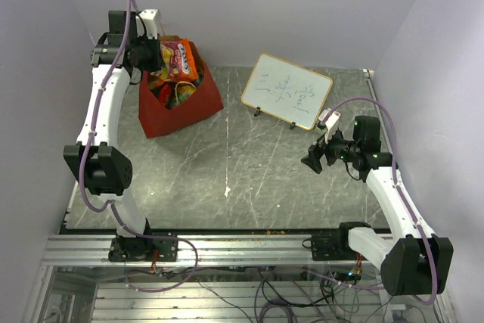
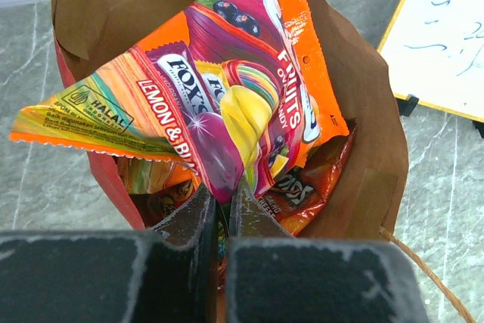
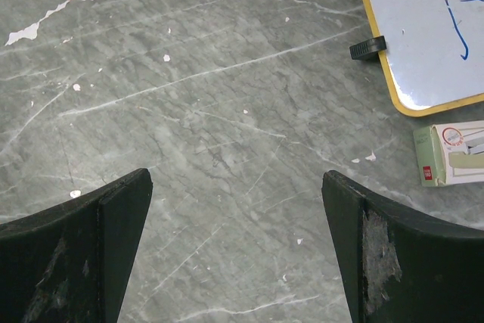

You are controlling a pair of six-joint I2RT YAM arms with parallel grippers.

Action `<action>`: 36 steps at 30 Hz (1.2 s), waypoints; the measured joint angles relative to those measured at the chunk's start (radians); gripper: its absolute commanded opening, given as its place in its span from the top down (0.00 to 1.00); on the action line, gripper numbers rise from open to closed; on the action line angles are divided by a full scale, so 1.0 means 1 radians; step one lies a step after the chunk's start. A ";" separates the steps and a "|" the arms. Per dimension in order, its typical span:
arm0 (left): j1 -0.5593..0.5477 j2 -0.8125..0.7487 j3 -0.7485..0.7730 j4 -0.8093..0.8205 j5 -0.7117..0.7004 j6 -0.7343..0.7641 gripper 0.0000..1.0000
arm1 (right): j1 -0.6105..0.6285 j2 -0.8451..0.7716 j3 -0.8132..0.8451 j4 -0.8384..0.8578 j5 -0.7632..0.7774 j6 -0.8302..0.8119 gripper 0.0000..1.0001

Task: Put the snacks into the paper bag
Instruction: Place the snack in the paper bag.

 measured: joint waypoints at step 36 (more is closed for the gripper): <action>-0.008 0.159 0.024 -0.058 -0.021 -0.002 0.55 | 0.000 0.000 -0.013 0.008 0.016 0.000 0.04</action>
